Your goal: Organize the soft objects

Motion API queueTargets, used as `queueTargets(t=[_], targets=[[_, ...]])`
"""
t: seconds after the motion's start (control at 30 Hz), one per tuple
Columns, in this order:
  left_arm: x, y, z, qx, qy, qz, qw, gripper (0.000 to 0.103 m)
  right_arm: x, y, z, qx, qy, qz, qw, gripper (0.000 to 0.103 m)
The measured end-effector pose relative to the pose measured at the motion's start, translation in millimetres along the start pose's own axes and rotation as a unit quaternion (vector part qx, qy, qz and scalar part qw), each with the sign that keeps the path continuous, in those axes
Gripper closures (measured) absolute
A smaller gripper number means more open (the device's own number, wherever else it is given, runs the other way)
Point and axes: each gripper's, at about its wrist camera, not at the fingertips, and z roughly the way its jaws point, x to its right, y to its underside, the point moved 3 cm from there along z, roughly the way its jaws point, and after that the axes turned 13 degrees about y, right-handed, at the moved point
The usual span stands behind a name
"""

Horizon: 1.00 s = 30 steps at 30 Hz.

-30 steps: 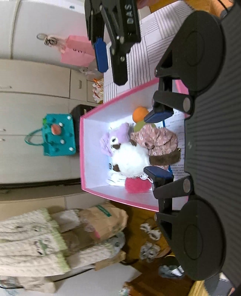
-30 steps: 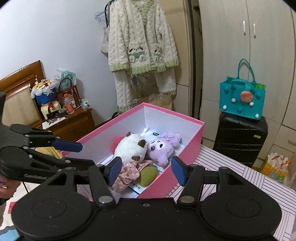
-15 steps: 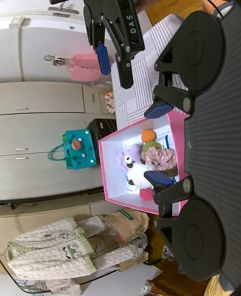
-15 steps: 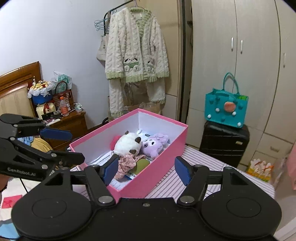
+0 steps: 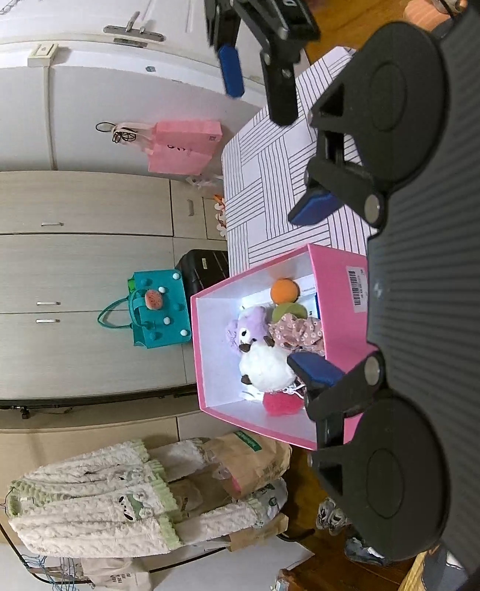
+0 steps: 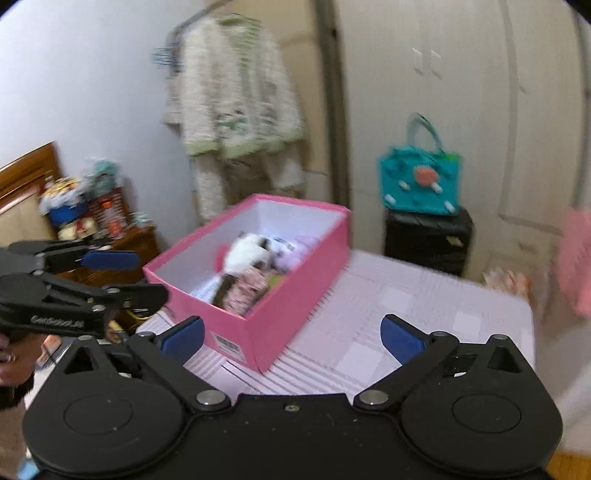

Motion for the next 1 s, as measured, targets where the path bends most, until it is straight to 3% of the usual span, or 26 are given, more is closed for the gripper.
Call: queueTargets(t=[0.03,0.1,0.17,0.4,0.57,0.73,0.9,1.0], targets=[[-0.3,1.3,-0.1,0.002,0.001,-0.003,1.0000,0.020,4.7,0.6,-1.9,-0.009,-0.014,0.009,1.000,0.000],[-1.9,3.2,0.0,0.007,0.008,-0.012,0.9999,0.003,19.3,5.3,-5.7,-0.015,-0.043,0.058,0.997,0.000],[-2.6,6.1,0.7,0.008,0.010,-0.018,0.9998,0.001,29.5,7.7,-8.9,-0.014,-0.051,0.080,0.995,0.000],[-0.9,13.2,7.4,-0.016,-0.019,-0.039,0.9989,0.000,27.9,19.0,-17.0,0.010,0.038,0.033,0.999,0.000],[1.9,18.5,8.6,-0.006,-0.042,-0.041,0.9982,0.000,13.6,30.3,-15.7,0.007,0.132,-0.003,0.991,0.000],[1.5,23.9,8.5,0.010,-0.062,-0.052,0.9967,0.000,5.1,38.9,-17.1,0.008,0.133,0.009,0.991,0.000],[0.5,30.9,13.4,0.005,-0.079,-0.063,0.9949,0.000,-10.2,48.8,-20.9,0.035,0.190,0.004,0.981,0.000],[3.3,35.3,15.1,0.009,-0.087,-0.057,0.9945,0.000,-28.4,55.8,-19.4,0.051,0.211,-0.030,0.976,0.000]])
